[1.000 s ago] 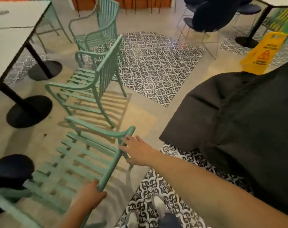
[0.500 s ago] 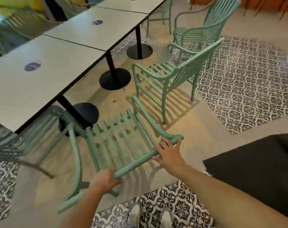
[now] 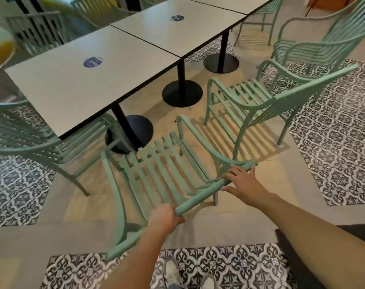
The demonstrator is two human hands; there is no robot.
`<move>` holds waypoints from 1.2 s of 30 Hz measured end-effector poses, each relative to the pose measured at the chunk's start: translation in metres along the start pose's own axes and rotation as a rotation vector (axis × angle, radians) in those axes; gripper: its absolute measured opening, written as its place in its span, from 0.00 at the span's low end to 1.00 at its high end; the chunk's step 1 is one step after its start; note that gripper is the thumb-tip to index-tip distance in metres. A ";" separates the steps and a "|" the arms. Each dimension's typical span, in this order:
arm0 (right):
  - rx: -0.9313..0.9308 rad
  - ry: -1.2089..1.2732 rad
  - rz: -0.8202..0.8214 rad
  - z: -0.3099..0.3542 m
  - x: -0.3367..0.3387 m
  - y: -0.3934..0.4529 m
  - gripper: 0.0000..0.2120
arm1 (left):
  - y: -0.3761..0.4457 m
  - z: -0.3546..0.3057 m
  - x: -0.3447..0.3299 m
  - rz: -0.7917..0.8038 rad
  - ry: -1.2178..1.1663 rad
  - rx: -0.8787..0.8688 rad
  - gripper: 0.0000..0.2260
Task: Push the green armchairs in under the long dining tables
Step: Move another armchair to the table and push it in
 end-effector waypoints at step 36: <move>-1.101 1.780 -0.143 -0.080 0.013 0.130 0.06 | -0.042 0.018 0.003 -0.505 -2.338 1.055 0.17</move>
Point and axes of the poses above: each hand's wrist, its own y-axis towards the middle knuckle, its own x-axis out of the back of the hand, z = x × y, the point moved 4 cm from there along y, towards the middle knuckle, and after that the axes turned 3 degrees about y, right-handed, at the moved point
